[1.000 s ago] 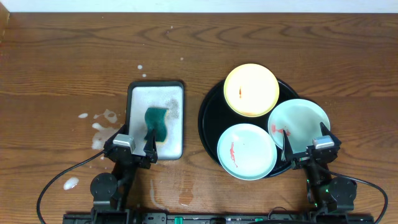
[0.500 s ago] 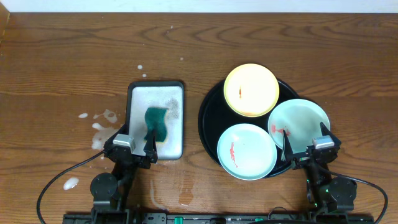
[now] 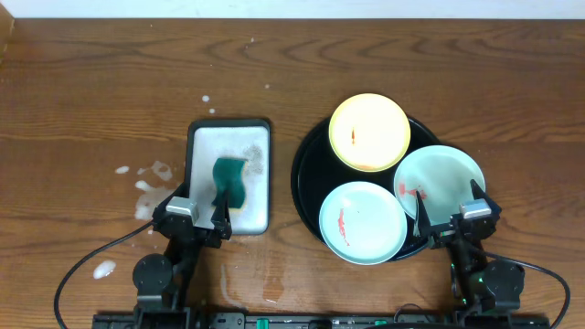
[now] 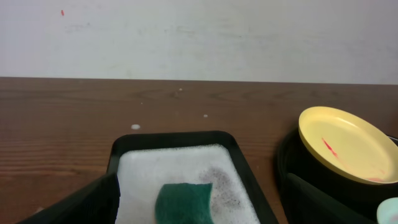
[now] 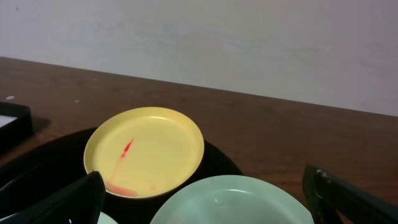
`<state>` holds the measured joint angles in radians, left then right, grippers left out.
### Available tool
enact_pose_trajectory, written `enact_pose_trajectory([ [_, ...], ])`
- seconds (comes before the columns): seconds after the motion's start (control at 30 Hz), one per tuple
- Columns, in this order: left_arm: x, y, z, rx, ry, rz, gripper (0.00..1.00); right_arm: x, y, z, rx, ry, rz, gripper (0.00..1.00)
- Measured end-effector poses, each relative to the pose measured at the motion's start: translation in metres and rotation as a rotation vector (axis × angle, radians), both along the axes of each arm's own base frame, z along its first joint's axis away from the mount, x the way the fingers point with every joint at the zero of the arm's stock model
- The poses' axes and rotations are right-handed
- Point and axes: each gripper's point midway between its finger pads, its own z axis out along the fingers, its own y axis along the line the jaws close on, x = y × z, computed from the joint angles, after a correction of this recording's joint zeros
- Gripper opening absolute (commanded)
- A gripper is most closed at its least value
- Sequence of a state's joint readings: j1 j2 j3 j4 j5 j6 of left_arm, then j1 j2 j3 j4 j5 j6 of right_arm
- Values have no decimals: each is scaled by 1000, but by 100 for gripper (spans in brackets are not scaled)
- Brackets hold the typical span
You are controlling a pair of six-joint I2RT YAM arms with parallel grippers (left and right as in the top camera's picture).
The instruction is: Clean dirty plates on tray and stack at the side
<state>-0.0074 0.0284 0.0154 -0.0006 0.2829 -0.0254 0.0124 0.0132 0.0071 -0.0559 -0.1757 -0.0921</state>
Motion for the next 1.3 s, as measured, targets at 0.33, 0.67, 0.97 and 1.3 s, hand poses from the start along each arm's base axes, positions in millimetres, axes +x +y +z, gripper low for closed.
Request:
enact_pose_trajectory([
  [0.33,0,-1,0,-1,-1,-7,83,0,1,0,0,-1,7,99],
  [0.67,-6,-19,3,-196,54,-100,83,-13,41,32,123,-87,254,99],
  [0.97,-22,-21,20,-282,328,-68,83,-31,52,54,286,261,285,99],
  [1.3,-14,-17,31,-214,958,13,98,-9,66,98,393,735,293,99],
])
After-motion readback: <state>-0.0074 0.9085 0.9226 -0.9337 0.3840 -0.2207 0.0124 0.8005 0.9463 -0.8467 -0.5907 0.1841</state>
